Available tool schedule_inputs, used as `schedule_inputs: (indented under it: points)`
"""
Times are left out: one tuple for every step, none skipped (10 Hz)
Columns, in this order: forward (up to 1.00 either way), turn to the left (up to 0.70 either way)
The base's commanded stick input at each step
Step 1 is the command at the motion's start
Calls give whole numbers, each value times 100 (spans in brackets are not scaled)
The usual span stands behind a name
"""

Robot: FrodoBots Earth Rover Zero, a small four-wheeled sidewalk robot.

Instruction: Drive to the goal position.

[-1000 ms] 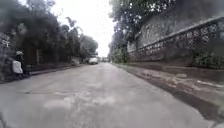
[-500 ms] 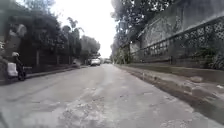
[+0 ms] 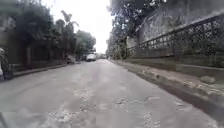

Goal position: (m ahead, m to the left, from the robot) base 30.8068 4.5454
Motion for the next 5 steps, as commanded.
schedule_inputs:
  points:
    - [85,0]
    - [85,0]
    - [85,0]
    - [85,0]
    - [85,0]
